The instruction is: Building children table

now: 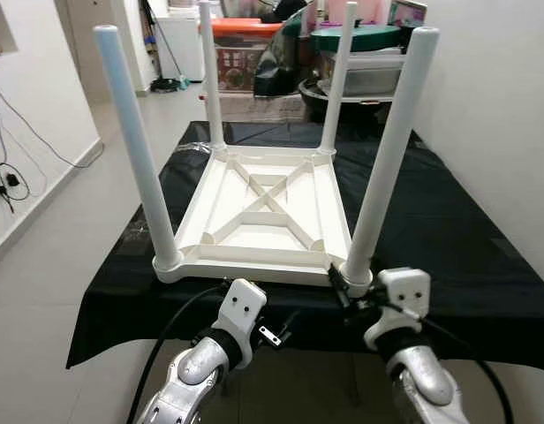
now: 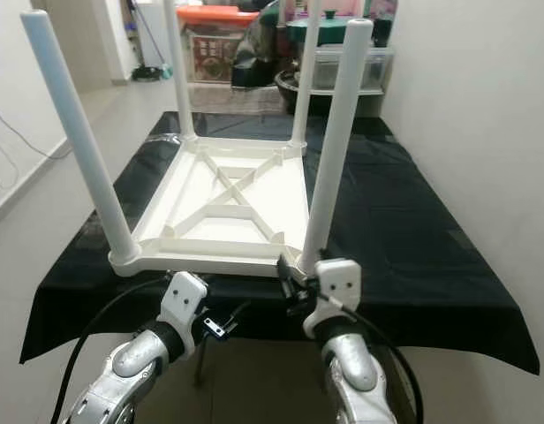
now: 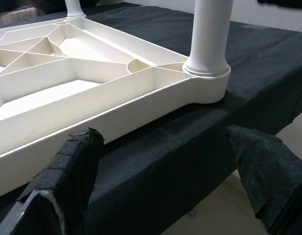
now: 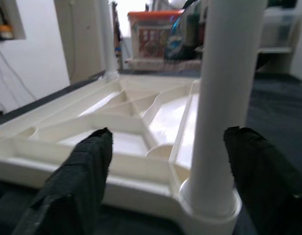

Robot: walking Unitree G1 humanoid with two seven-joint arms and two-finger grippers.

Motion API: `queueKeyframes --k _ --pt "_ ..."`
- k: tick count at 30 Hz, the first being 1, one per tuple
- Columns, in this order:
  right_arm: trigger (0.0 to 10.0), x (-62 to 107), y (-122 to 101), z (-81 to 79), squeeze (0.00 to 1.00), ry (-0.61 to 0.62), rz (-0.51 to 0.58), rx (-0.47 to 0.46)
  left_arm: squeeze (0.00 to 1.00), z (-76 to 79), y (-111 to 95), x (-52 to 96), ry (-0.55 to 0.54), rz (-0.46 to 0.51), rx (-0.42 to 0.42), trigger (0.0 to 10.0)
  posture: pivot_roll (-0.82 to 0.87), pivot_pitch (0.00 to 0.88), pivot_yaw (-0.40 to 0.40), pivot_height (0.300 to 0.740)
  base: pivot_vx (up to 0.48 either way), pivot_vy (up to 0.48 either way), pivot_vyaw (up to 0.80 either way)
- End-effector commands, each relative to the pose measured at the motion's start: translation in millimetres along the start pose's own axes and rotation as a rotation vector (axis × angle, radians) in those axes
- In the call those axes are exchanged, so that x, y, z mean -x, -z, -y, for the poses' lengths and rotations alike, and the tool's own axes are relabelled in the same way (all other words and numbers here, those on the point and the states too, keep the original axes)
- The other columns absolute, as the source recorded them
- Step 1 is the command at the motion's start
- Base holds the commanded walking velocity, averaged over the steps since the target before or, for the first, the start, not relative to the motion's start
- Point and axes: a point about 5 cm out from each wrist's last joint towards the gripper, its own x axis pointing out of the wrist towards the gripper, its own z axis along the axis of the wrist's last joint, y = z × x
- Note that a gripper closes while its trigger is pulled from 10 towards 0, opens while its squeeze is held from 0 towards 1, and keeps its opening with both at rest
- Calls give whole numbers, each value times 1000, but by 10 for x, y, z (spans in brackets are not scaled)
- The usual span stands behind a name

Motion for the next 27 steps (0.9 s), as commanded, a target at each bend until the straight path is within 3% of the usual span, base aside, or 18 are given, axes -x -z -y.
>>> queueKeyframes --k 1,2,5,8,12,14,25,27 --pt "10000 -23 -77 60 353 40 27 16 0 -25 38 16 -3 -11 7 10000 75 0 -61 740 0 0 0" --pt "10000 -42 -126 127 0 93 44 24 0 -26 34 14 -2 -8 7 10000 74 0 -56 740 0 0 0" --pt "10000 -85 -248 271 0 203 88 30 0 -19 17 17 6 1 4 10000 76 0 -57 740 0 0 0" --pt "10000 -159 -363 342 0 239 125 15 0 -2 12 30 18 1 6 10000 75 0 -52 740 0 0 0" --pt "10000 -236 -440 373 0 238 145 21 0 13 14 42 29 -3 7 10000 77 0 -51 740 0 0 0" --pt "10000 -372 -542 401 0 208 176 -22 0 28 6 67 41 -5 9 10000 88 0 -55 740 0 0 0" --pt "10000 -599 -869 433 0 141 261 -37 0 43 1 95 48 -10 6 10000 93 0 -53 740 0 0 0" --pt "10000 -708 -962 460 0 133 283 -41 0 43 -2 94 50 -11 6 10000 94 0 -54 740 0 0 0"
